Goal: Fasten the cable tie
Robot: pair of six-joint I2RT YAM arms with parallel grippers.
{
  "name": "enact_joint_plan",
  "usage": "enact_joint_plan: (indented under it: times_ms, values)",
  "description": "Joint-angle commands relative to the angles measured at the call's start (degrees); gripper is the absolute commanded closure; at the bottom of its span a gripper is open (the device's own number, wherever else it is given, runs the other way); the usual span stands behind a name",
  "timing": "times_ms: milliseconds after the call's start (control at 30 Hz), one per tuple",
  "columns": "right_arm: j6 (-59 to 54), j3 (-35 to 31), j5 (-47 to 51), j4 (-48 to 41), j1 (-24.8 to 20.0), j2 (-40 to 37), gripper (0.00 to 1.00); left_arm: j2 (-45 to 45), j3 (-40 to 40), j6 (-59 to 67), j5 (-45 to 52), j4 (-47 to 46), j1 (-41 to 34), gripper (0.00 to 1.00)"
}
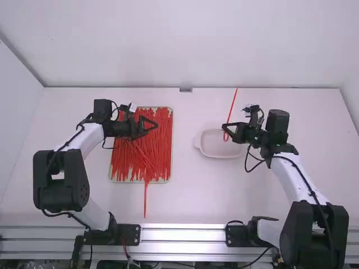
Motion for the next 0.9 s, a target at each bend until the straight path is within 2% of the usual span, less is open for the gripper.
enact_joint_plan:
  times_ms: [0,333,867]
  values:
    - [-2.71,1.38,5.11,-1.18,0.92,-0.37,1.0,-0.22,1.92,4.72,-3.48,-2.14,-0.37,0.01]
    - [-4.57,1.38,17.31,-5.31,6.03,-0.37,1.0,-0.92,2.78,7.26,-6.69,-7.15,-0.02,0.01]
    - [-3.5,1.38,38.01,-7.48,13.09,-0.35,1.0,-0.98,2.67,8.81,-6.75,-8.46,0.0,0.01]
